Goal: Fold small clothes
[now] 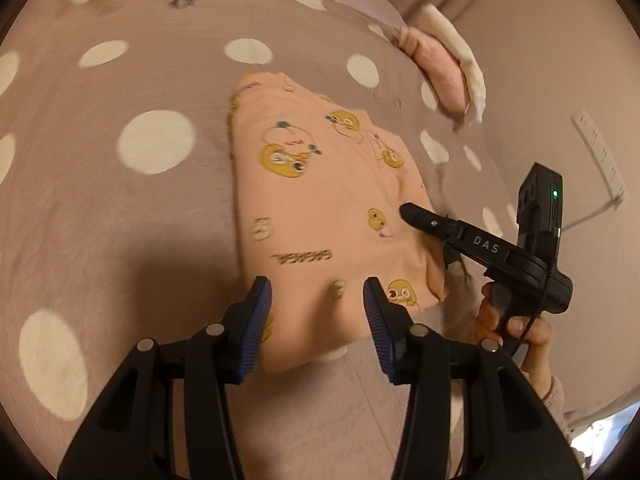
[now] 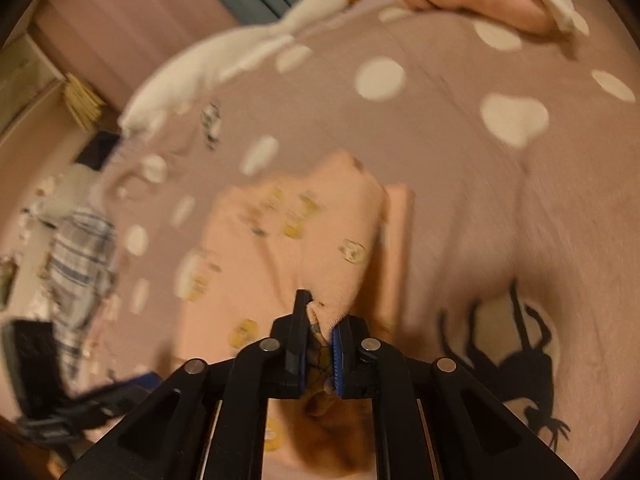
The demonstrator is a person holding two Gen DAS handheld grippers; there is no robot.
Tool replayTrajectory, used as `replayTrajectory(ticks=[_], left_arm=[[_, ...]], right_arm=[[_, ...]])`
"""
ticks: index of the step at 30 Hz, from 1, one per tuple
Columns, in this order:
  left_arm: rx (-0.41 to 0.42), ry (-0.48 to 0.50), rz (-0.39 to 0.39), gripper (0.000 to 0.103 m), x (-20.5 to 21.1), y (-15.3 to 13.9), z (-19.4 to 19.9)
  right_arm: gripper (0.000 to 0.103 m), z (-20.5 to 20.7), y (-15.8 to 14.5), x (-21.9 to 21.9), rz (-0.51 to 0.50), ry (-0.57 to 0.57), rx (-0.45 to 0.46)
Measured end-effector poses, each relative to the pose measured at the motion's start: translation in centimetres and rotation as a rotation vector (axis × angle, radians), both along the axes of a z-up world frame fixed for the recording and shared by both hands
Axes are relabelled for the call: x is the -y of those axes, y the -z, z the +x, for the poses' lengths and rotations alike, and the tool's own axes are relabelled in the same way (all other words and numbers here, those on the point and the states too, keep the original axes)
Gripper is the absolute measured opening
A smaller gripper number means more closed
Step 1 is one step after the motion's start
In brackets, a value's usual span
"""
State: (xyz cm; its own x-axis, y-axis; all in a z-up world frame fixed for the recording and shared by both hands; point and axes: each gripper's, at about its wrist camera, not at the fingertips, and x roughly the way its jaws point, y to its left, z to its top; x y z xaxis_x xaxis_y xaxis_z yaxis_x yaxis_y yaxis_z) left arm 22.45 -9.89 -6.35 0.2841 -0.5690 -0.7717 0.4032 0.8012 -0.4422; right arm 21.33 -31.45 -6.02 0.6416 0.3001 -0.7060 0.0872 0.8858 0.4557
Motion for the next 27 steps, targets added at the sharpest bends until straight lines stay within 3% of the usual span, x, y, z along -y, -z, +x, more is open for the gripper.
replayTrajectory(ticks=[3, 5, 8, 13, 16, 18, 19, 21, 22, 24, 27], left_arm=[[0.022, 0.032, 0.041, 0.047, 1.5, 0.5, 0.2], [0.021, 0.047, 0.061, 0.047, 2.2, 1.2, 0.6], [0.016, 0.064, 0.095, 0.047, 2.8, 2.8, 0.7], [0.051, 0.106, 0.133, 0.047, 3.0, 3.0, 0.0], [0.068, 0.129, 0.150, 0.047, 2.9, 3.1, -0.6], [0.059, 0.130, 0.137, 0.047, 2.5, 3.2, -0.6], [0.051, 0.129, 0.127, 0.047, 2.2, 3.2, -0.6], [0.033, 0.126, 0.104, 0.047, 1.6, 3.1, -0.5], [0.027, 0.124, 0.097, 0.047, 1.4, 2.8, -0.5], [0.030, 0.111, 0.061, 0.047, 0.9, 1.9, -0.2], [0.073, 0.084, 0.011, 0.047, 0.9, 0.2, 0.6]], right_arm=[[0.012, -0.1, 0.0, 0.6, 0.025, 0.008, 0.009], [0.019, -0.7, -1.2, 0.9, -0.041, 0.060, 0.061], [0.020, -1.4, -2.9, 0.8, -0.135, 0.104, 0.149], [0.020, 0.7, -3.5, -0.6, -0.117, -0.011, 0.206], [0.020, 4.0, -2.3, -2.0, -0.127, -0.072, 0.131], [0.020, 6.1, -0.9, -2.2, -0.149, -0.042, 0.041], [0.012, 6.8, -0.6, -1.9, -0.163, -0.012, 0.030], [0.011, 7.5, -0.4, -1.0, -0.211, 0.072, 0.032], [0.011, 7.7, -0.4, -0.2, -0.184, 0.106, 0.033], [0.011, 7.1, -0.6, 0.9, -0.106, 0.126, 0.057], [0.011, 4.6, -1.9, 0.8, -0.147, 0.112, 0.124]])
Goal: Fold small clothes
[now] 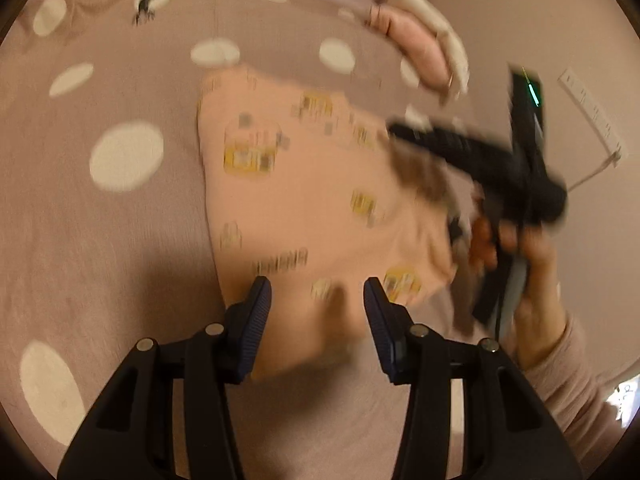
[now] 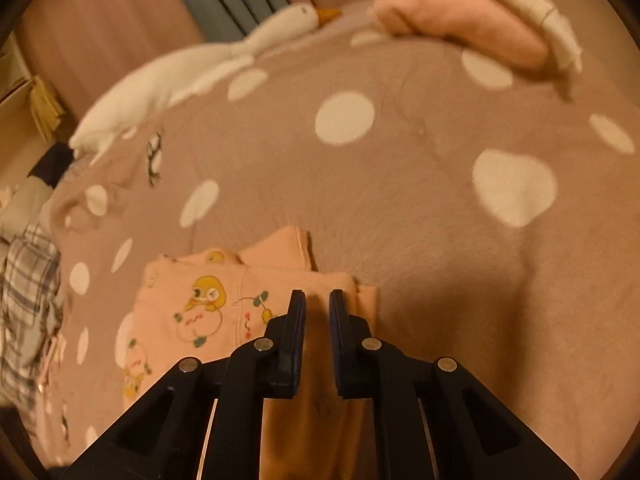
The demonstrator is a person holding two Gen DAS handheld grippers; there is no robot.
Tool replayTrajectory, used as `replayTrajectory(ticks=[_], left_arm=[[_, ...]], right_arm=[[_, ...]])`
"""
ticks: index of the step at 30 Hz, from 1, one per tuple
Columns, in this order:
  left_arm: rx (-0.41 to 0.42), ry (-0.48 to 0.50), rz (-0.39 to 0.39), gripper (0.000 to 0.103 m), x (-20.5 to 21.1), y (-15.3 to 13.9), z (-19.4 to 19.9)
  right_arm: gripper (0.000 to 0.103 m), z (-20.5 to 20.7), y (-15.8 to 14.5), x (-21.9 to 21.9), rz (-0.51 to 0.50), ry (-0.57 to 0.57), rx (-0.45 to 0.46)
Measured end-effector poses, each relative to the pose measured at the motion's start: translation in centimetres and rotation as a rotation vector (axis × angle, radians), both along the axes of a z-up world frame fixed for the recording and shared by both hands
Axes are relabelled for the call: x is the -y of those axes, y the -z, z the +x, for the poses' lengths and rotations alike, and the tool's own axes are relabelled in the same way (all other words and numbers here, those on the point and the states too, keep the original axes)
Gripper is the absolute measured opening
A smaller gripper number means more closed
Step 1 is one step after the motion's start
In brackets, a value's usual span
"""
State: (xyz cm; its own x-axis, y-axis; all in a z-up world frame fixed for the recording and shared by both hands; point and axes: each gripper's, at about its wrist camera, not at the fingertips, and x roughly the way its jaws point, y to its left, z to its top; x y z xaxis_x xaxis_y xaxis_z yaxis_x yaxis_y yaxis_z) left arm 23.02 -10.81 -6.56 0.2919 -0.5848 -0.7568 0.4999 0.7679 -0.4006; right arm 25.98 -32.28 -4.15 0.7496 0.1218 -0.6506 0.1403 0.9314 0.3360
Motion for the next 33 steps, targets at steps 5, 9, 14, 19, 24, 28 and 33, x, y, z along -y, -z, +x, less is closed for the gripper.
replayTrajectory(ticks=[5, 9, 14, 19, 24, 28, 33], left_arm=[[0.010, -0.048, -0.050, 0.048, 2.4, -1.5, 3.4], [-0.023, -0.105, -0.010, 0.046, 4.7, 0.1, 6.6], [-0.113, -0.140, -0.070, 0.047, 3.3, 1.5, 7.5], [-0.139, -0.155, -0.114, 0.047, 1.1, 0.2, 6.1], [-0.111, -0.162, -0.166, 0.074, -2.5, -0.9, 2.7], [-0.146, -0.206, -0.245, 0.079, -5.7, -0.4, 1.3], [-0.240, -0.221, -0.316, 0.081, -7.2, 1.3, 1.3]], right_arm=[[0.011, -4.9, -1.9, -2.1, 0.041, -0.205, 0.099], [0.011, -6.7, -1.1, -4.5, -0.040, -0.315, 0.058], [0.011, -8.5, 2.1, -5.5, -0.146, -0.347, -0.051], [0.011, -11.0, 2.4, -5.1, -0.147, -0.329, -0.069], [0.031, -13.2, 1.4, -2.8, 0.002, -0.317, -0.053], [0.049, -13.5, 1.4, -0.1, 0.113, -0.254, -0.037], [0.058, -12.1, 2.3, 2.0, 0.377, -0.258, -0.046]])
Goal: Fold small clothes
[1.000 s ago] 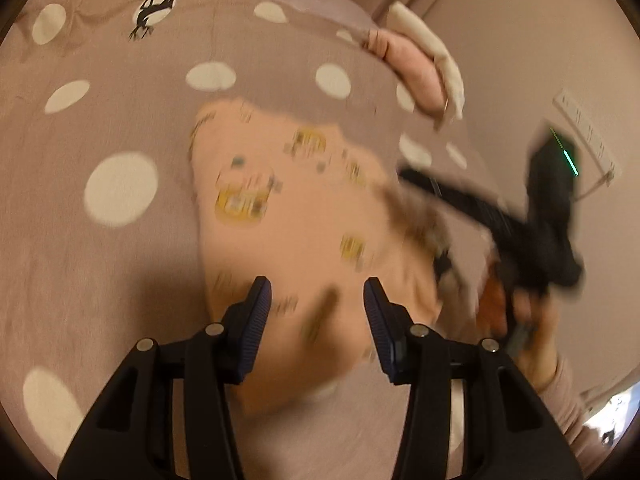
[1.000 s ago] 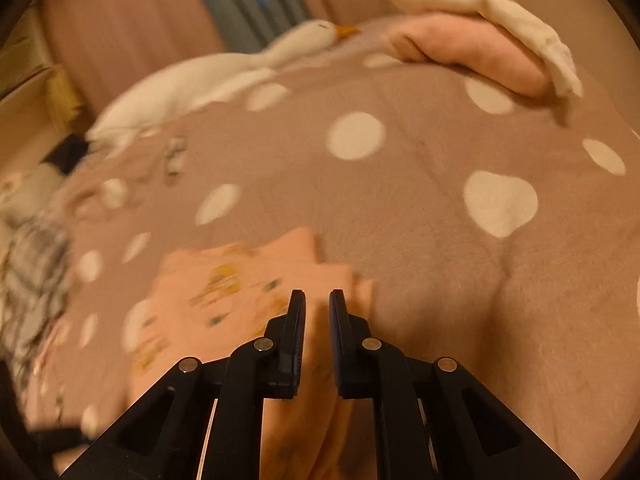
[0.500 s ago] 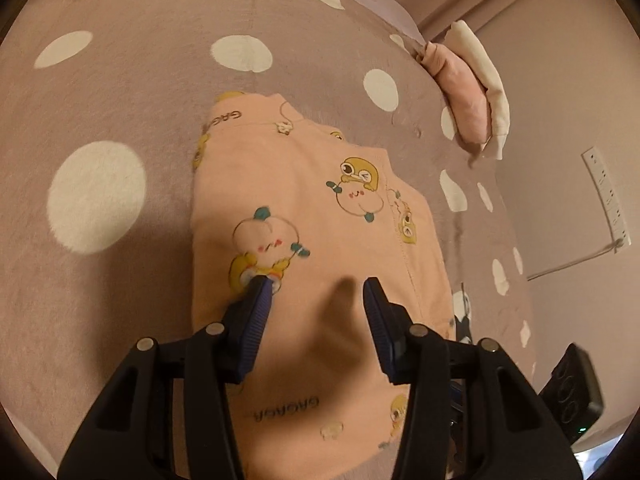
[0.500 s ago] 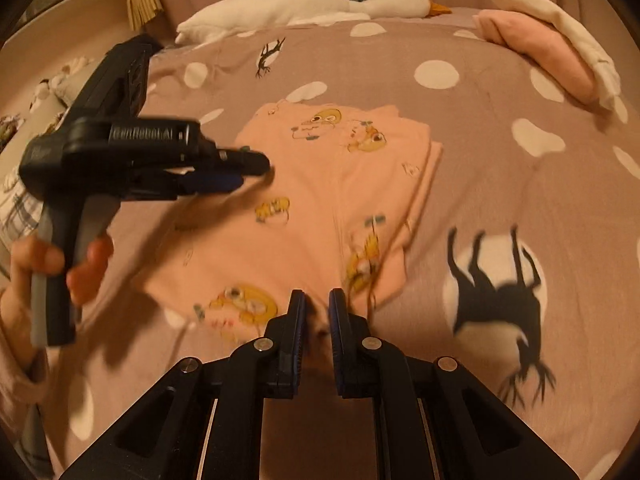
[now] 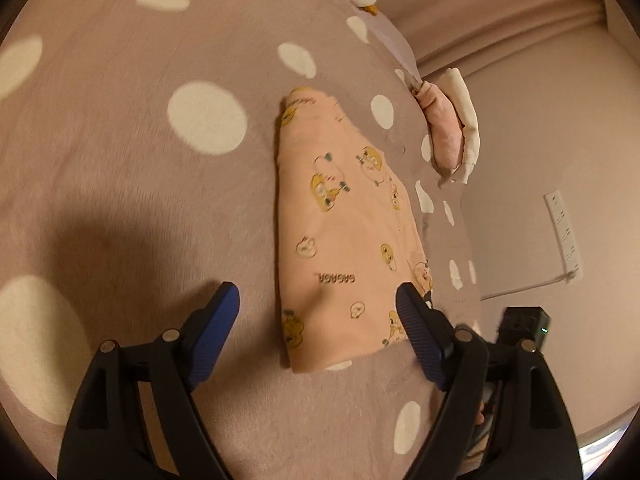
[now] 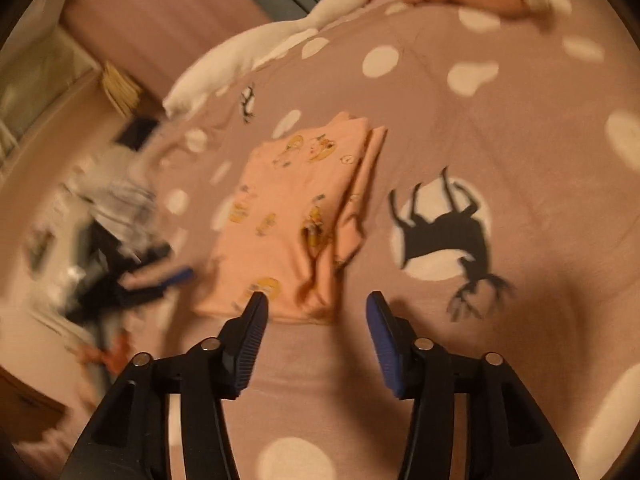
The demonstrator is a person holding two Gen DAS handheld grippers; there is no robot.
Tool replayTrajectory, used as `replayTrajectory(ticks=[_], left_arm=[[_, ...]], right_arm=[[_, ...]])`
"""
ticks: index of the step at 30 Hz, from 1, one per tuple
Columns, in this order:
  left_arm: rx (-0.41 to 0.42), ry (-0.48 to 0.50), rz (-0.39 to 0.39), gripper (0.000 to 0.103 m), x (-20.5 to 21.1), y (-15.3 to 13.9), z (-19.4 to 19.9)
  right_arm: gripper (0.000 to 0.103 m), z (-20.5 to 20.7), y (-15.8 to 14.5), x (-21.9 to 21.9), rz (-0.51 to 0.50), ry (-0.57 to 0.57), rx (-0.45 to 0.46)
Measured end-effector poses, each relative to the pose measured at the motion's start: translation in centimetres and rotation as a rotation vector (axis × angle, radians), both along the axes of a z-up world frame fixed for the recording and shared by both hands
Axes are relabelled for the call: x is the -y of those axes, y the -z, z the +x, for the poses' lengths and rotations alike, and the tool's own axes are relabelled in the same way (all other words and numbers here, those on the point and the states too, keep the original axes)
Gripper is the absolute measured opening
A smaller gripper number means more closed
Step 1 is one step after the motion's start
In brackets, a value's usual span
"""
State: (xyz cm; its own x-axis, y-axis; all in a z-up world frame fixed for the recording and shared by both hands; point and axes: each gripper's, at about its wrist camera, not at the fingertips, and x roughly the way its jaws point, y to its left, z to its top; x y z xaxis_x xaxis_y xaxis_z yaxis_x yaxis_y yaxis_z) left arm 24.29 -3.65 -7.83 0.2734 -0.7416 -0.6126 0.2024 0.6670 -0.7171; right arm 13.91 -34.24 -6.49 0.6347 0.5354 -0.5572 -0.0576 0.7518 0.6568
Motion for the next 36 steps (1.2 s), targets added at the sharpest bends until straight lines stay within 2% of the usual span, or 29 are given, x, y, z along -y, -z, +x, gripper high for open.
replayTrajectory(ticks=[6, 11, 20, 27, 30, 32, 35, 36], left_arm=[[-0.076, 0.035, -0.088, 0.081, 1.3, 1.7, 1.0], [-0.079, 0.055, -0.120, 0.081, 2.1, 1.6, 1.9], [-0.069, 0.098, -0.113, 0.081, 4.3, 1.9, 3.8], [-0.061, 0.116, -0.104, 0.081, 6.4, 2.0, 5.2], [-0.060, 0.115, -0.093, 0.082, 7.0, 2.0, 5.5], [-0.051, 0.111, -0.074, 0.082, 7.3, 1.9, 5.6], [-0.024, 0.095, -0.030, 0.073, 7.5, 1.8, 5.2], [-0.015, 0.091, -0.008, 0.066, 7.5, 1.7, 5.1]], right_arm=[[0.058, 3.2, 1.0, -0.1, 0.109, 0.019, -0.045], [0.058, 5.3, 1.1, -0.4, 0.065, 0.060, -0.054], [0.058, 8.9, 2.1, -0.8, 0.161, 0.041, -0.066], [0.058, 10.1, 2.2, -1.8, 0.151, 0.027, -0.038], [0.054, 10.1, 2.2, -2.0, 0.124, 0.033, -0.029], [0.047, 10.1, 2.3, -2.0, 0.100, 0.036, -0.026], [0.043, 9.9, 2.2, -2.0, 0.082, 0.044, -0.021], [0.042, 9.8, 2.1, -2.2, 0.065, 0.045, -0.019]])
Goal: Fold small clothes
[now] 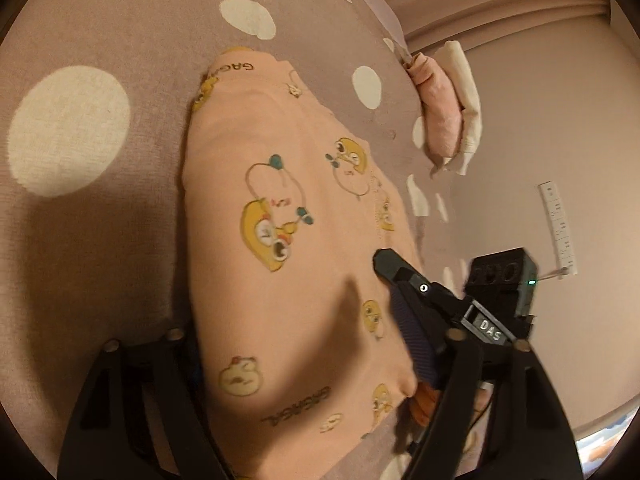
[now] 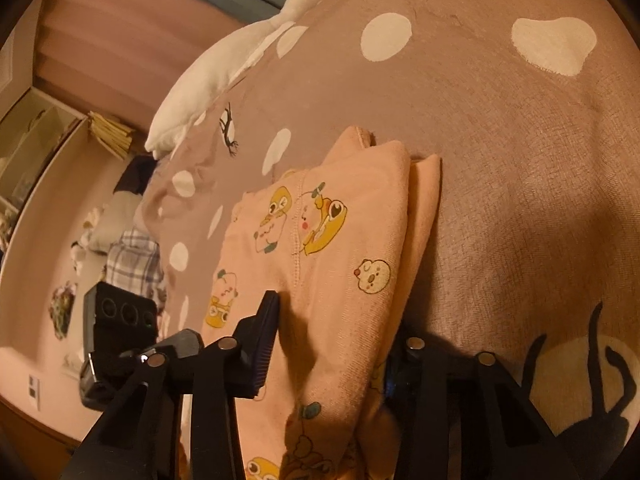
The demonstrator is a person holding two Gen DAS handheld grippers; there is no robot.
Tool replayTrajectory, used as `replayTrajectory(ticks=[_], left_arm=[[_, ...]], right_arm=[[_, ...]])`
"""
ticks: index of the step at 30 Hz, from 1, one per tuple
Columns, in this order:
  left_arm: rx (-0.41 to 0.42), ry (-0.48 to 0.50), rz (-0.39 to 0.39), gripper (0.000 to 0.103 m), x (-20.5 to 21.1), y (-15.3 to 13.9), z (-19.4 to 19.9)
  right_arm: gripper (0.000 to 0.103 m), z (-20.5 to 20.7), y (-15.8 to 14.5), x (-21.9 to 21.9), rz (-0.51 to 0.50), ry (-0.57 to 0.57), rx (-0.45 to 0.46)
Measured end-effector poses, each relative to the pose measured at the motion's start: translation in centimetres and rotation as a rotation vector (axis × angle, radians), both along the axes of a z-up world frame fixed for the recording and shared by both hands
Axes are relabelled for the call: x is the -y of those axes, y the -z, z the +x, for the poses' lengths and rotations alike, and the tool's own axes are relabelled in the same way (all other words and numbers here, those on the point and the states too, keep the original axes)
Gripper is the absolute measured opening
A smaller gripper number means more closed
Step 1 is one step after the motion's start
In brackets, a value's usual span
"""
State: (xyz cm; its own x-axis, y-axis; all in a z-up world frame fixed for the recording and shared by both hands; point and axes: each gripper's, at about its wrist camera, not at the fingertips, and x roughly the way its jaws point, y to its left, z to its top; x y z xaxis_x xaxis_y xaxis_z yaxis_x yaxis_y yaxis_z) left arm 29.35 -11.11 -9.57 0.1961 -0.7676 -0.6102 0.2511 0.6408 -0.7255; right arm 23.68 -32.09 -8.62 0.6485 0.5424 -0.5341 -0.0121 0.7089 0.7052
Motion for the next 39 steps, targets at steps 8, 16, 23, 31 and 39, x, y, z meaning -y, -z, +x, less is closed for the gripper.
replayTrajectory(ticks=[8, 16, 23, 31, 39], left_arm=[[0.052, -0.029, 0.144, 0.037, 0.1, -0.2, -0.5], [0.140, -0.024, 0.216, 0.025, 0.4, -1.9, -1.7], [0.224, 0.006, 0.261, 0.025, 0.1, -3.8, -5.0], [0.271, 0.023, 0.271, 0.025, -1.3, -5.5, -9.9], [0.292, 0.015, 0.291, 0.025, -2.5, -6.4, -14.8]], right_arm=[[0.027, -0.6, -1.4, -1.6, -0.106, 0.000, 0.044], [0.023, -1.9, -3.8, -3.1, -0.181, -0.016, 0.115], [0.023, -4.3, -5.9, -5.2, -0.244, -0.047, 0.177], [0.023, -8.5, -7.6, -6.4, -0.258, -0.067, 0.226], [0.023, -12.5, -8.2, -8.2, -0.260, -0.096, 0.253]])
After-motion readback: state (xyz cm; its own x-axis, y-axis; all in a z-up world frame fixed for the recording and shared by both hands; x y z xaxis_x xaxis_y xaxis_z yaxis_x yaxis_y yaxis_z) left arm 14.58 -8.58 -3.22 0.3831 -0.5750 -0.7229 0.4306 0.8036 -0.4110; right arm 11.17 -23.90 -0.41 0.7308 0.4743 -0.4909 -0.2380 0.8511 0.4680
